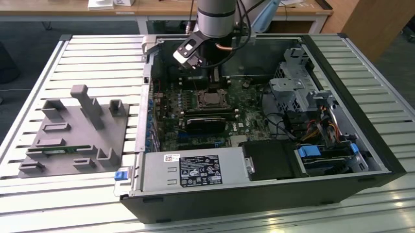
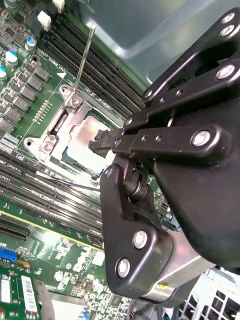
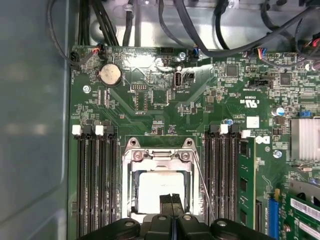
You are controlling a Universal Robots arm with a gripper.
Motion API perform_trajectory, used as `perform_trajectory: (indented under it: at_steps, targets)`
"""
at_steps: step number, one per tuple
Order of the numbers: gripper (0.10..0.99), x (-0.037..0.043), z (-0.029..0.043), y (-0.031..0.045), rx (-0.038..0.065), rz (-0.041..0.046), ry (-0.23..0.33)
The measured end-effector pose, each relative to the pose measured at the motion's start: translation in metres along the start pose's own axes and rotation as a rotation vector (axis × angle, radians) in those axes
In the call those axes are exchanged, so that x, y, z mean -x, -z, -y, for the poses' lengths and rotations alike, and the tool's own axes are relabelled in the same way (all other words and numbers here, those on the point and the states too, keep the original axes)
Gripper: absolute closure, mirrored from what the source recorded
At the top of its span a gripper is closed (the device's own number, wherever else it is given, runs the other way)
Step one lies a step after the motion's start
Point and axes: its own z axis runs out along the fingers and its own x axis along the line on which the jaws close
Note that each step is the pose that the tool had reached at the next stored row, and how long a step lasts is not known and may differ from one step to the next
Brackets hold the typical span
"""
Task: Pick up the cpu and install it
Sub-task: 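Install the first cpu locking lever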
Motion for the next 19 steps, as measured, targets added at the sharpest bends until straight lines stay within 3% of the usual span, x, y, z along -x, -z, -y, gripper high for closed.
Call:
perform_trajectory:
  at_steps: [13, 16, 19]
  targets:
    - [0.98, 0.0018, -0.0003, 0.0396, 0.003, 0.0, 0.0]
    - [0.98, 0.0018, 0.0009, 0.0409, 0.005, -0.0002, 0.007]
    - [0.98, 0.0019, 0.001, 0.0409, 0.007, -0.0011, 0.056]
